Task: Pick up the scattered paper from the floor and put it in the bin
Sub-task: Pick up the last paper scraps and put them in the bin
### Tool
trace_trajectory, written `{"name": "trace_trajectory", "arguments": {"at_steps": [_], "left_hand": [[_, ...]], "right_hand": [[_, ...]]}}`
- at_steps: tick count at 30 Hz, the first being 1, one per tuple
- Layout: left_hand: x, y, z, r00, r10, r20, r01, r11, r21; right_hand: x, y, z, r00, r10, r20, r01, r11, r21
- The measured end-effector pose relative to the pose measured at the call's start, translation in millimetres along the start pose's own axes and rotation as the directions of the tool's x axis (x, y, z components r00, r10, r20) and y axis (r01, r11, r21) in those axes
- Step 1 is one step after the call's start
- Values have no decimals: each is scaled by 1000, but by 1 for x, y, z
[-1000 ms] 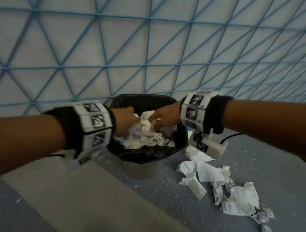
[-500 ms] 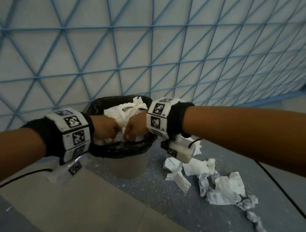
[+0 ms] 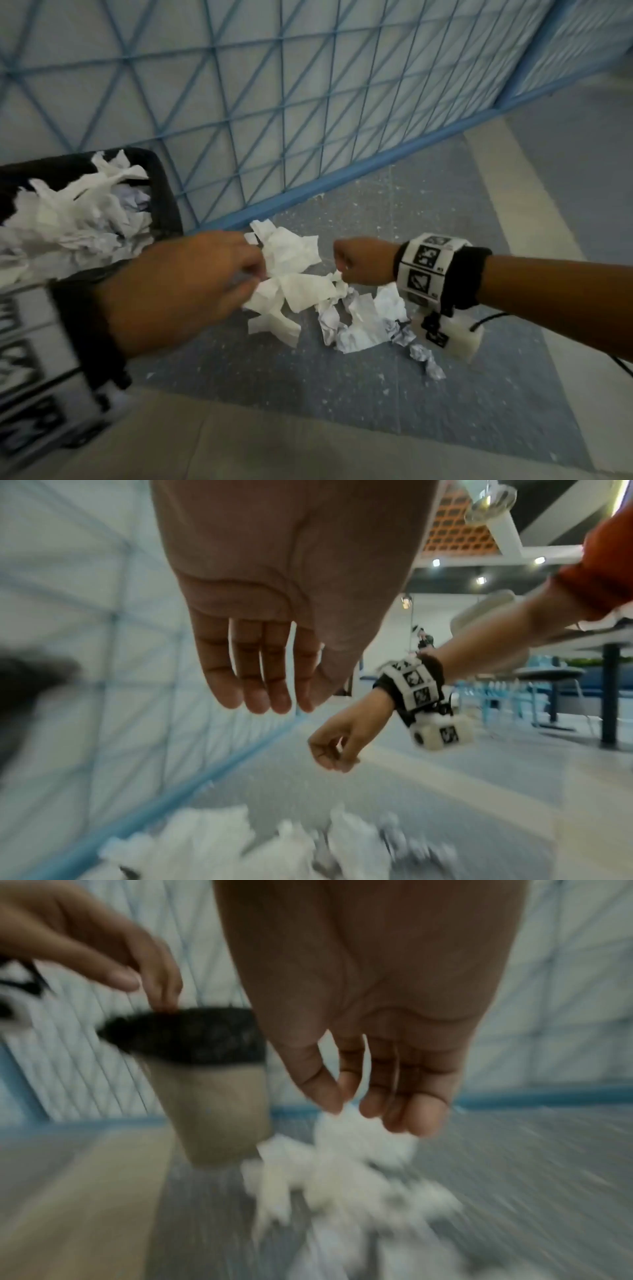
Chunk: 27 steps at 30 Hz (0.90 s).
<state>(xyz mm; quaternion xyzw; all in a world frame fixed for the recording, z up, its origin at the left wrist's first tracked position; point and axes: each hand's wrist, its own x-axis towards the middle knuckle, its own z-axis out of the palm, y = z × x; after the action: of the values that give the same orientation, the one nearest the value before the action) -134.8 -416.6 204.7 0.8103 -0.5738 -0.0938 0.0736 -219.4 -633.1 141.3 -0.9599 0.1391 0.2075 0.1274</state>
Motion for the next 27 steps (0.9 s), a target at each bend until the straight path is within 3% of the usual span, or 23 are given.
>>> {"name": "trace_trajectory", "arguments": {"at_steps": [2, 4, 9, 15, 19, 24, 27], "left_hand": [[25, 9, 57, 980, -16, 200, 13, 1000, 18], [44, 16, 104, 935, -51, 351, 45, 999, 26], [63, 39, 174, 942, 14, 336, -3, 999, -34], [76, 66, 226, 959, -10, 284, 9, 1000, 3], [86, 53, 245, 908, -117, 402, 125, 992, 4], [82, 39, 244, 935, -97, 342, 134, 987, -84], [78, 29, 235, 958, -95, 270, 165, 954, -251]], "right_hand": [[-13, 41, 48, 957, 205, 207, -177, 973, -146], [-26, 73, 86, 900, 337, 275, -279, 932, -230], [-42, 103, 134, 885, 399, 239, -394, 916, -69], [-42, 92, 164, 960, 258, 108, -273, 949, 160], [-36, 80, 158, 980, 190, 62, -198, 961, 193], [-25, 81, 153, 973, 192, -131, -145, 941, 307], [-14, 91, 152, 927, 159, -339, -62, 958, 280]]}}
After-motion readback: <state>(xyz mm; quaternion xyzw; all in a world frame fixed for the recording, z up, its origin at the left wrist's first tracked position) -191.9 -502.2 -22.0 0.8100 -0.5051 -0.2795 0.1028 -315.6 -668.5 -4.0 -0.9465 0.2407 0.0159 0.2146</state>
